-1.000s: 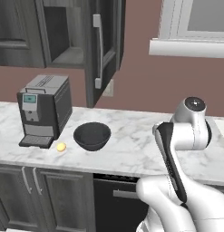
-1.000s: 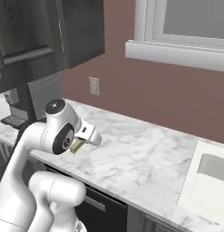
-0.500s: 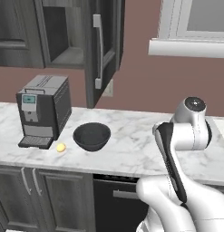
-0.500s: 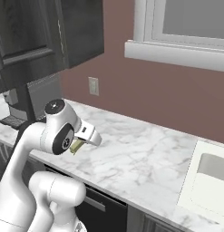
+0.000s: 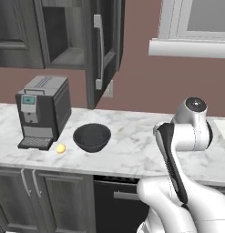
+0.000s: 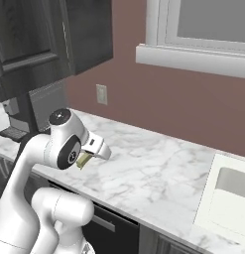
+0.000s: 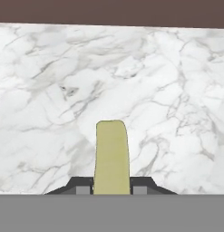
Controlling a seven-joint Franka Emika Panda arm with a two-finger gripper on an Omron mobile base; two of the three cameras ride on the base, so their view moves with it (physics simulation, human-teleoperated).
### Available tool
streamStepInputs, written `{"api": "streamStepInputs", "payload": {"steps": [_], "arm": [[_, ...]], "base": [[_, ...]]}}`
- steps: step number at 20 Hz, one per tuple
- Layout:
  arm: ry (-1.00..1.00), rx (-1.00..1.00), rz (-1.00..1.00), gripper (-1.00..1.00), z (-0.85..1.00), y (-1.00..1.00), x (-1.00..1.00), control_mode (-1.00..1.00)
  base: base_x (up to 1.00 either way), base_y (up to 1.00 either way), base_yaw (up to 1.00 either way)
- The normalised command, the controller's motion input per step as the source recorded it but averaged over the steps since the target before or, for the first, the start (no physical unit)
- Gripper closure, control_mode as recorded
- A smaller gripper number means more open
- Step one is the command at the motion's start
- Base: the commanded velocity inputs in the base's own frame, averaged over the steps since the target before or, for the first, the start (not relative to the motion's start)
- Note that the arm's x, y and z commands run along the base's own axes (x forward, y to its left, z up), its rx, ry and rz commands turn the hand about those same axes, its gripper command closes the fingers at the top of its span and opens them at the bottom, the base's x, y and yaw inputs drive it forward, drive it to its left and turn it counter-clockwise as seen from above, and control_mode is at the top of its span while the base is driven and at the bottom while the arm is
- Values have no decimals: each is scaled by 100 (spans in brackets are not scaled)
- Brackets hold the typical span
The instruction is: Pick the egg and butter from the fridge and place them by the bowl for mixing.
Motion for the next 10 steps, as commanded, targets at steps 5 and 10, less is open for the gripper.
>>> {"api": "streamStepInputs", "payload": {"steps": [5,10], "arm": [[0,0,0,100,0,0,0,100],[0,0,0,100,0,0,0,100]], "base": [[36,1,-7],[3,0,-5]]}}
